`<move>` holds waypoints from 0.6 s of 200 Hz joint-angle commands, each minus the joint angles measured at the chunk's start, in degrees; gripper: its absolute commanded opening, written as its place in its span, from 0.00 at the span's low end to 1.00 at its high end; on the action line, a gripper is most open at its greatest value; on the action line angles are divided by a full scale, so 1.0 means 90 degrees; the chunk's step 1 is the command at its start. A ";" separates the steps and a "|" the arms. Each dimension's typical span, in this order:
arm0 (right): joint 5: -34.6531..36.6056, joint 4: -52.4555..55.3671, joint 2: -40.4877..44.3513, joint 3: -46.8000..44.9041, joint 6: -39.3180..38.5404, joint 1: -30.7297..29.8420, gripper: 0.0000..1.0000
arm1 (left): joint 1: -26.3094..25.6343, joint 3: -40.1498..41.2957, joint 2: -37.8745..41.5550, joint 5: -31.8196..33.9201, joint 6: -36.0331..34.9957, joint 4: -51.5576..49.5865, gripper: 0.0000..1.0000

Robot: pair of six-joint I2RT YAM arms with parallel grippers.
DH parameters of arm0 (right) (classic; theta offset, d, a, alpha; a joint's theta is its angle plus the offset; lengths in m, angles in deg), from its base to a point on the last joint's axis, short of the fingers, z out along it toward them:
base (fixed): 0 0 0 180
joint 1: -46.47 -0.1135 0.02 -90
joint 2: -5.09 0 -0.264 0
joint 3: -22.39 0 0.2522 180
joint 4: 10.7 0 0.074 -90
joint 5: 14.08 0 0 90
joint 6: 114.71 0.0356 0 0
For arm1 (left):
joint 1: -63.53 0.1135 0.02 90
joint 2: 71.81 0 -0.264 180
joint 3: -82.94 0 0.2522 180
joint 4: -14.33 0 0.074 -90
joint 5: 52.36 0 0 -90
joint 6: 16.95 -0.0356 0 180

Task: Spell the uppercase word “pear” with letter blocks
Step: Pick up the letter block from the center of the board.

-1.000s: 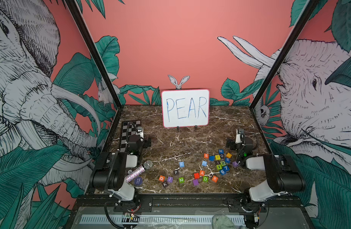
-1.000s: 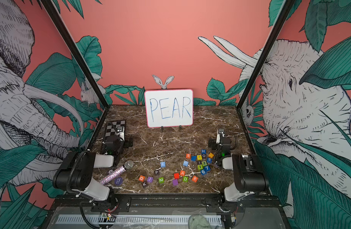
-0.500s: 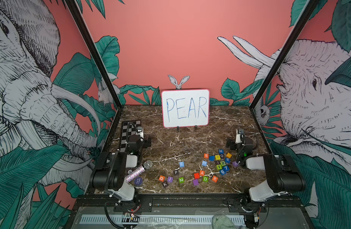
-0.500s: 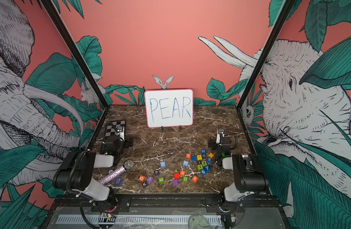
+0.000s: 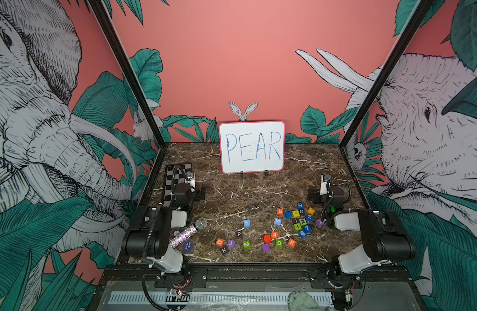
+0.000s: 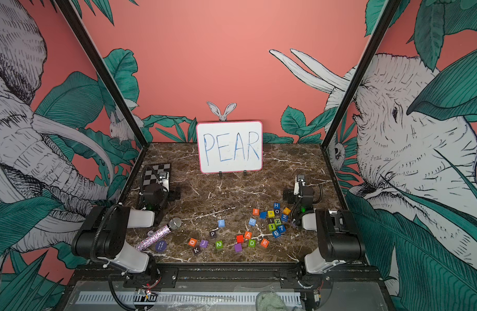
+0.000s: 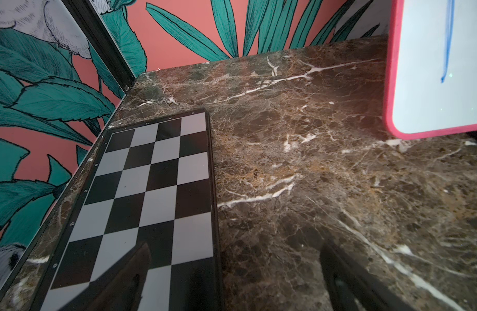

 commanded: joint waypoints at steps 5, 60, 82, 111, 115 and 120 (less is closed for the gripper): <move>0.1030 0.0943 0.1001 0.0407 -0.0082 -0.0300 0.99 | -0.0099 -0.0440 0.0388 0.0906 0.0092 -0.0806 0.99; 0.1369 0.3068 0.1896 0.1341 0.0973 -0.1248 0.99 | -0.0753 -0.3450 0.0755 0.2489 0.2109 -0.6507 0.99; 0.1766 0.3888 0.1886 0.1545 0.1147 -0.2282 0.99 | -0.1771 -0.3239 0.1274 0.2530 0.2626 -0.6827 0.97; 0.1772 0.4861 0.1687 0.1680 0.1342 -0.3219 0.99 | -0.3138 -0.3300 0.1679 0.2451 0.3632 -0.8135 0.90; 0.1737 0.4960 0.1646 0.1693 0.1368 -0.3318 0.99 | -0.3275 -0.3258 0.1687 0.2370 0.3704 -0.8168 0.90; 0.1695 0.5073 0.1602 0.1699 0.1391 -0.3440 0.99 | -0.3419 -0.3229 0.1685 0.2326 0.3775 -0.8202 0.90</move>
